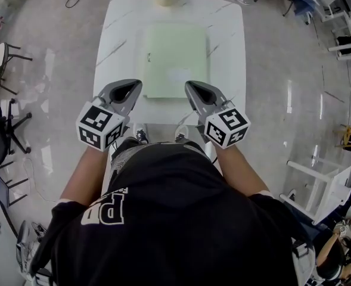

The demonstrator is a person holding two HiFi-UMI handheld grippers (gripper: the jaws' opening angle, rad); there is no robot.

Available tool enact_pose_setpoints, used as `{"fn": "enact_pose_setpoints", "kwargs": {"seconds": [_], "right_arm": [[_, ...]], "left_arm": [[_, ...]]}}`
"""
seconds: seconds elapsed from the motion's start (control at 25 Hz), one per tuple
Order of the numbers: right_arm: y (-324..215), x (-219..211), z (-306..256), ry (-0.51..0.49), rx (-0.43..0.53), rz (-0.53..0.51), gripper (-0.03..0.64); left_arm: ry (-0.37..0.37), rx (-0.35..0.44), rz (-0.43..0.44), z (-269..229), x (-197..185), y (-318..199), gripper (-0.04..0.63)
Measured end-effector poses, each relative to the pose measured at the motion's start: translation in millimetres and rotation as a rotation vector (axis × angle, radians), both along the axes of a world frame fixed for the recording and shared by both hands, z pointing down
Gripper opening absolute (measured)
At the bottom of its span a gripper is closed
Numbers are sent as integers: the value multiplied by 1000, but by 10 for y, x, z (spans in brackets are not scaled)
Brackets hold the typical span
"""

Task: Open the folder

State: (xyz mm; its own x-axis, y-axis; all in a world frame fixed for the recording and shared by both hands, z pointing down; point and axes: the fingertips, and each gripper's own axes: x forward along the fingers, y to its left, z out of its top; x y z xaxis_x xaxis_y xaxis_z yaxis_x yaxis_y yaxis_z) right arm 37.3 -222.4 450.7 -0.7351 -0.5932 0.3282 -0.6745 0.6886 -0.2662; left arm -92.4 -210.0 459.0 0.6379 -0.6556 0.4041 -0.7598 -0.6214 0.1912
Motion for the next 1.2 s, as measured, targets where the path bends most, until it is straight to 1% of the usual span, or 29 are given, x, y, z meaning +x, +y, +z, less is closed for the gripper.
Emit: {"fn": "enact_pose_setpoints", "kwargs": {"seconds": [0.2,0.32,0.52,0.64,0.88,1.08,1.2], "right_arm": [[13,54,-14,-8,2,-4,0],[32,68,-15,-9,5,-3,0],[40,108,-30,-11,11,15,0],[56,128,-30,-11,12,27,0],[101,186,-51,-3,14,53,0],[120,227,-61,1,17,70,0],[124,245,-65,2,15,79,0]], "left_arm": [[-8,-7,2,21,80,8,54],[-24,-19,5,121,88,8,54],[-126,-90,31,618,33,2,54],[-169,-138,50,928,26,21,54],[-274,-238,133,1489,127,70,54],[-330,-289,157,1828,109,83,54],[-335,-295,159,1880,88,80,54]]}}
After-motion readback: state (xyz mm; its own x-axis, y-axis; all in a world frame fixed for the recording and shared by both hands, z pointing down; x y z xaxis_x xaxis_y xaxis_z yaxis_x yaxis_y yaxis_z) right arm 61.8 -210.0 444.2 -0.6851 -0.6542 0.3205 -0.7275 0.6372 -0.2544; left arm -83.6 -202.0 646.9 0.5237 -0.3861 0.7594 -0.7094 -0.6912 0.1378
